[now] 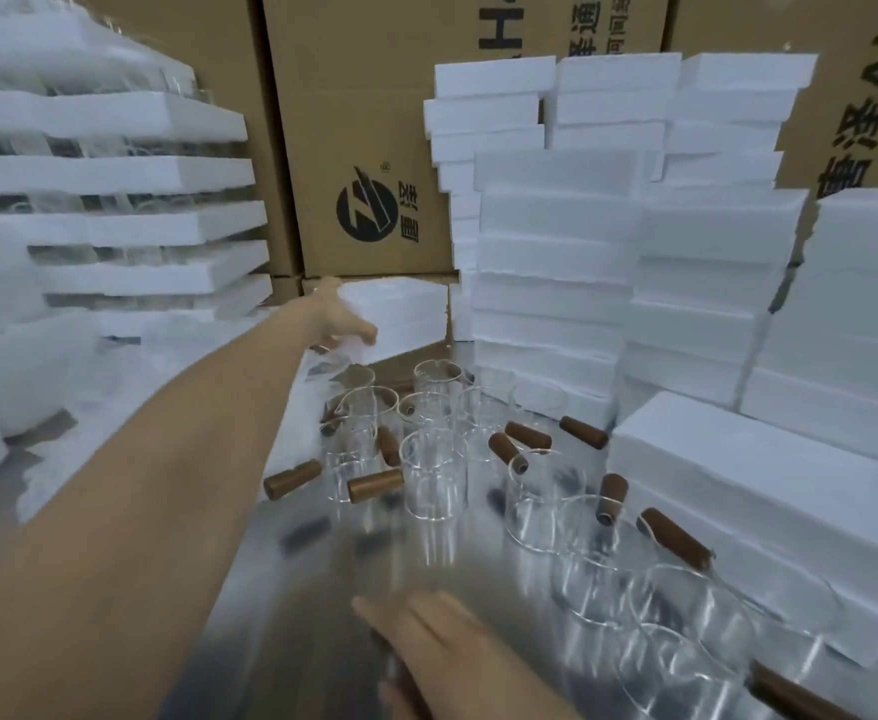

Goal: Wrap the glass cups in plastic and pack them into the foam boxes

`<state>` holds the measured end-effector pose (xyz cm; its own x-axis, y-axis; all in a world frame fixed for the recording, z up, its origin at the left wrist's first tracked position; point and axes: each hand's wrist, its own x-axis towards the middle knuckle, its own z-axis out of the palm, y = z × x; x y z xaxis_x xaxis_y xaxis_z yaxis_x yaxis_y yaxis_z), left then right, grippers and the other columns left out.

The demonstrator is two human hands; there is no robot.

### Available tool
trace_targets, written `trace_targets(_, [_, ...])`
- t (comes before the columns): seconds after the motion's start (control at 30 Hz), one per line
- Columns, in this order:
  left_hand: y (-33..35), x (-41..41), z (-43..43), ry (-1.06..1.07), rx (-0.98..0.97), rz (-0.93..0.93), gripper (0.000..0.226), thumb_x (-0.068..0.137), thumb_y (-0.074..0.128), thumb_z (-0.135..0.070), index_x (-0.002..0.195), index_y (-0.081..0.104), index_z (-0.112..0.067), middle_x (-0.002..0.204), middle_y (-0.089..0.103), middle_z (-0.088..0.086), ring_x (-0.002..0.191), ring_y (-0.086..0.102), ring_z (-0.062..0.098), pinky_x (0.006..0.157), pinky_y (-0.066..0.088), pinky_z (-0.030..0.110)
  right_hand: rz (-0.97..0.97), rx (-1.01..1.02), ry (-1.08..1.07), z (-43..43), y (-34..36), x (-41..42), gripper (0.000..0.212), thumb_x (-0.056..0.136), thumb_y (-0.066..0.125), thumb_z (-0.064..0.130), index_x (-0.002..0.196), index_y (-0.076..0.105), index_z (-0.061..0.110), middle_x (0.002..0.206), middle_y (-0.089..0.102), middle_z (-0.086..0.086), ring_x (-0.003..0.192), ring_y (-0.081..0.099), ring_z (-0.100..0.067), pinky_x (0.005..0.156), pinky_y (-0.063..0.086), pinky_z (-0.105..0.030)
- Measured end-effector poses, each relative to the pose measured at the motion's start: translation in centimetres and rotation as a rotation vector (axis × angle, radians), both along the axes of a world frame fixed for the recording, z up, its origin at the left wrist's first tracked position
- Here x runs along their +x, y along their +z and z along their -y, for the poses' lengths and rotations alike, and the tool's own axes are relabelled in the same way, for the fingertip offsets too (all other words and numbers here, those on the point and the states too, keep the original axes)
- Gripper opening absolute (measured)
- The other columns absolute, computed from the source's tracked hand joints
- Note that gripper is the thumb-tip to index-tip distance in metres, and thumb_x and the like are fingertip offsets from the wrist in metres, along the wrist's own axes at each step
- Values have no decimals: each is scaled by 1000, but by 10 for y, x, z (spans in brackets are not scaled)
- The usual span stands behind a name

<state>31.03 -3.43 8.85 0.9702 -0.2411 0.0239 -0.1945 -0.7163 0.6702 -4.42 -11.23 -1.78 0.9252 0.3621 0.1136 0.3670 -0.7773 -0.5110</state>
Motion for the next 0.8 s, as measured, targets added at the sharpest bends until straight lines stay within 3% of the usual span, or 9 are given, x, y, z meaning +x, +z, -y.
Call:
trace_targets(0.1, [-18,12,7,-57,92,-105,112,65,85,-19,149,11,-26,139,38,16,116,51,36,96,48,47,-187,200,-118,-3,1,10,52,99,28,44,144,38,21,144,40,7,129,38,-11,103,20,-8])
trace_targets(0.13, [-24,14,9,-69,104,-132,112,66,85,-20,148,10,-28,138,39,15,118,51,37,98,47,48,-195,232,-150,-5,3,14,41,101,32,21,140,45,20,142,44,9,127,40,-9,101,22,-7])
trace_targets(0.17, [-30,16,10,-82,115,-153,112,66,84,-22,147,8,-29,135,41,14,117,52,36,99,46,48,-86,247,-120,-3,-6,15,81,81,27,73,136,50,18,138,49,8,122,44,-8,101,24,-8])
trace_targets(0.2, [-34,18,12,-96,130,-167,112,67,84,-23,147,6,-29,132,44,13,116,54,34,99,46,48,-130,177,-103,-9,4,11,128,36,1,79,133,55,15,133,54,5,113,47,-9,101,27,-11])
trace_targets(0.23, [-38,19,14,-111,141,-178,113,68,84,-24,147,4,-29,128,48,12,113,56,32,100,46,47,-77,201,-82,-7,-1,12,93,69,24,78,128,59,15,125,60,1,104,51,-9,101,31,-14])
trace_targets(0.3, [-37,17,16,-148,139,-211,116,71,83,-26,150,-3,-28,133,49,14,119,53,31,105,42,47,48,15,-113,6,-1,5,47,86,33,51,116,66,34,103,66,11,89,58,3,94,37,-8])
trace_targets(0.43, [-10,-8,5,-198,-45,-239,117,74,79,-42,152,-6,-29,162,3,6,145,16,30,114,24,46,178,-71,1,8,-9,7,57,88,22,35,133,54,19,130,50,2,117,46,-13,104,22,-9])
trace_targets(0.63, [6,-90,-20,-52,-340,388,57,90,63,-26,140,39,-15,142,44,5,128,43,20,106,38,35,266,214,-56,10,-8,6,34,90,50,12,122,61,16,116,57,6,107,52,-1,98,37,-11])
trace_targets(0.8, [-41,-172,-36,-148,-137,747,17,88,54,-16,103,61,-20,111,53,-6,98,51,10,80,42,27,201,351,-228,2,1,-3,32,89,51,2,116,66,12,107,65,1,94,60,-4,86,45,-10])
